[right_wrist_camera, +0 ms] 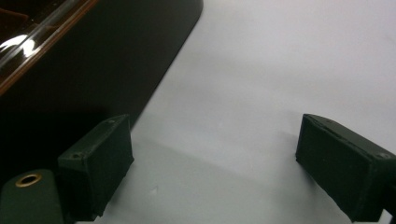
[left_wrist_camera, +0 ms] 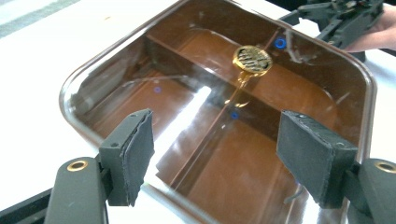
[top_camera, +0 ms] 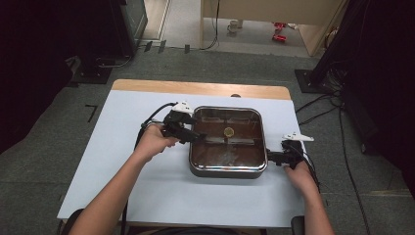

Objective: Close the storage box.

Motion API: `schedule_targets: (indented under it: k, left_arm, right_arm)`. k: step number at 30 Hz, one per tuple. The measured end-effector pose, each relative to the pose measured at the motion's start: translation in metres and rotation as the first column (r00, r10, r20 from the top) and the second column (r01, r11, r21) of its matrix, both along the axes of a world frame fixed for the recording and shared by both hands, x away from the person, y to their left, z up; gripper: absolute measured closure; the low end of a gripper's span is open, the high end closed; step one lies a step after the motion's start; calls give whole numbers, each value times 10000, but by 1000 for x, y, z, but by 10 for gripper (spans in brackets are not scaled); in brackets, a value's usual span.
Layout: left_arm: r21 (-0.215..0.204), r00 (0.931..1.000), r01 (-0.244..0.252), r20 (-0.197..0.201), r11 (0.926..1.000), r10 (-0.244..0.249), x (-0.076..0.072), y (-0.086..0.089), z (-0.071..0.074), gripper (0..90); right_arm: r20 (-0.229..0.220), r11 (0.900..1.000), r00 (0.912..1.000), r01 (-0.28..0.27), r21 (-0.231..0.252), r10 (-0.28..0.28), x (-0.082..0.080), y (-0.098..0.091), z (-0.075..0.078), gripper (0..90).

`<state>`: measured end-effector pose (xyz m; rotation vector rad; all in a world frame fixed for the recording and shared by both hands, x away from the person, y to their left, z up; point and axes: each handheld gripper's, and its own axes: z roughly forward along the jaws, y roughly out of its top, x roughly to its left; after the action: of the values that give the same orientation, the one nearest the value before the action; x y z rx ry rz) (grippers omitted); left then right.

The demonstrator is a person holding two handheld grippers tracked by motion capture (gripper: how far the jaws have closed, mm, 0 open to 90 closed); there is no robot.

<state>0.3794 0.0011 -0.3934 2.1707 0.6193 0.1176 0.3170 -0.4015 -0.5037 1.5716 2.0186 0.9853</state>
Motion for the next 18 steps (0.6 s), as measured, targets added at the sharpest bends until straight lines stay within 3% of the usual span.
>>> schedule_targets:
  k: [5,18]
  left_arm:
    - [48,9992,-345,187,9994,344,-7,17,-2,271]
    - [-134,9935,-1115,211,9937,1118,-19,53,-15,263]
  right_arm:
    - [-13,10000,10000,18,18,-18,0,0,0,103]
    - [-13,10000,10000,15,18,-15,0,0,0,103]
